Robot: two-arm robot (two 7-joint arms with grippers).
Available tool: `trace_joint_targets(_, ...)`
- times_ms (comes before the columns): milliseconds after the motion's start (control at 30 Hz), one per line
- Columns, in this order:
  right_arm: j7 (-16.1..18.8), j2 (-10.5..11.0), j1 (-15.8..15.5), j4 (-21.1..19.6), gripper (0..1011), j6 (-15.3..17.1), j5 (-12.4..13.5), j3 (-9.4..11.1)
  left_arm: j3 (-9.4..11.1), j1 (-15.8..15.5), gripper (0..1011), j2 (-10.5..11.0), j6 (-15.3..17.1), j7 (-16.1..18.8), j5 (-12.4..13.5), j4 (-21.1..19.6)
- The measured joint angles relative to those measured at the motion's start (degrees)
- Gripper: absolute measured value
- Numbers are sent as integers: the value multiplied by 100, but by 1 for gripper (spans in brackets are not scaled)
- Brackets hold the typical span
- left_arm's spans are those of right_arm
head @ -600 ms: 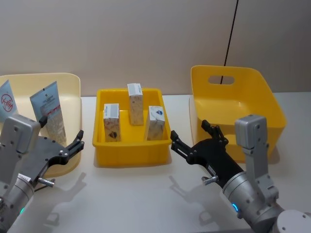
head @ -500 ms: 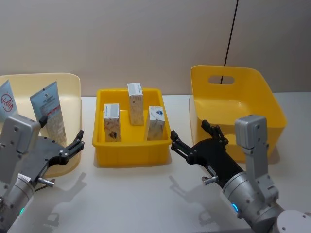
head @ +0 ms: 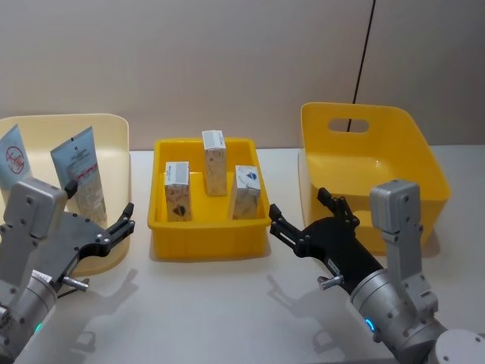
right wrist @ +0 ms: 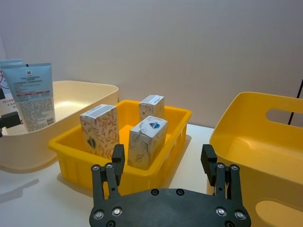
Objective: Bimanual collaborative sorting of washing and personal care products
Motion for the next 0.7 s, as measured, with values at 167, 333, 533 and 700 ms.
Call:
trace_joint_targets(167, 0, 0, 0, 0, 1001, 0, 0, 0, 0, 0, 1000, 0, 0, 0, 0, 0)
trace_joint_targets(333, 0, 0, 0, 0, 1001, 0, 0, 0, 0, 0, 1000, 0, 0, 0, 0, 0)
trace_joint_targets(533, 0, 0, 0, 0, 1001, 0, 0, 0, 0, 0, 1000, 0, 0, 0, 0, 0)
trace_joint_targets(700, 0, 0, 0, 0, 1001, 0, 0, 0, 0, 0, 1000, 0, 0, 0, 0, 0)
